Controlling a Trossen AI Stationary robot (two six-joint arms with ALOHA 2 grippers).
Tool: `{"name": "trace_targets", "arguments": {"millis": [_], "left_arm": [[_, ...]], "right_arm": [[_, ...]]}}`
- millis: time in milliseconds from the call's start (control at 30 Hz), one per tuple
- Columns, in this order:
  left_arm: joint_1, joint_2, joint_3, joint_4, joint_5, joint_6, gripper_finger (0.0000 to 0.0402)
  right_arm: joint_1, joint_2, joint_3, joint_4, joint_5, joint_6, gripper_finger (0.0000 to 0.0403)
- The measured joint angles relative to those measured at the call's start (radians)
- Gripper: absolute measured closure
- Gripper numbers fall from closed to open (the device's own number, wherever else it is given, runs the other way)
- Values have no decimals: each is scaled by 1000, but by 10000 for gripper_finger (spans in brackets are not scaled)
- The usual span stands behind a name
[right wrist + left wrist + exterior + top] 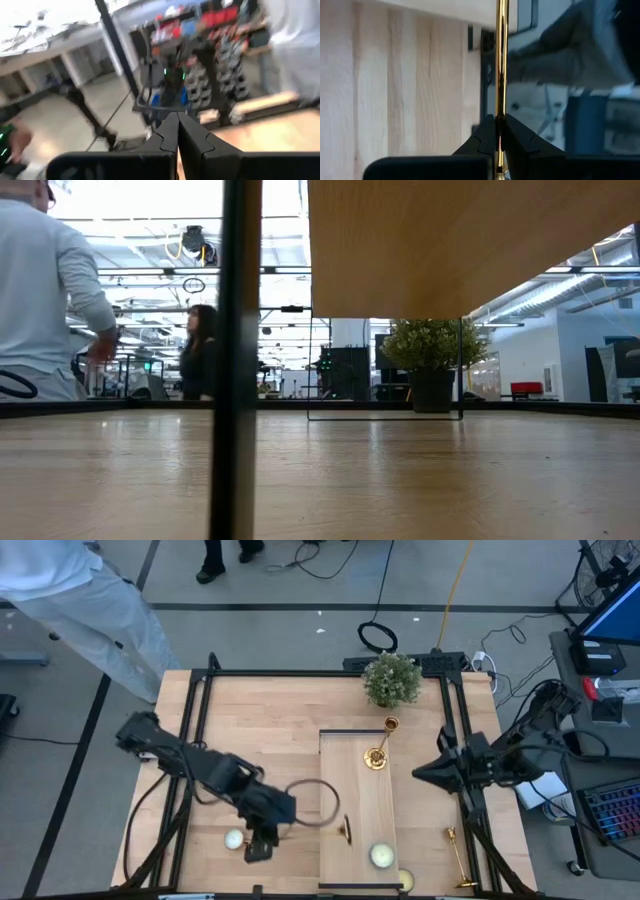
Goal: Pick & Place candle stick holders
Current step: Put the top gold candle holder on the shelf
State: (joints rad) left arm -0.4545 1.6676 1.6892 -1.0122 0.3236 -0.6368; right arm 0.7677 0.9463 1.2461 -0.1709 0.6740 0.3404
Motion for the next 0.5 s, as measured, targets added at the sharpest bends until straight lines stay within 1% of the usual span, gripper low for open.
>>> {"name": "trace_targets", "arguments": {"millis": [100, 200, 300, 367, 400, 500], "left_arm": [[-10, 111, 152, -124, 2, 61, 386], [-9, 214, 339, -271, -37, 130, 386], [1, 308, 537, -420, -90, 178, 386], [15, 358, 652, -500, -109, 199, 386], [23, 370, 671, -511, -111, 207, 386], [50, 352, 632, -479, -86, 219, 386]], "right_arm": [[-3, 2, 27, -110, -73, 88, 402], [-10, 19, 70, -199, -147, 137, 396], [-23, 46, 127, -293, -229, 180, 379], [-31, 76, 168, -342, -256, 196, 360], [-34, 91, 184, -358, -257, 198, 348], [-35, 140, 225, -365, -266, 197, 305]]}}
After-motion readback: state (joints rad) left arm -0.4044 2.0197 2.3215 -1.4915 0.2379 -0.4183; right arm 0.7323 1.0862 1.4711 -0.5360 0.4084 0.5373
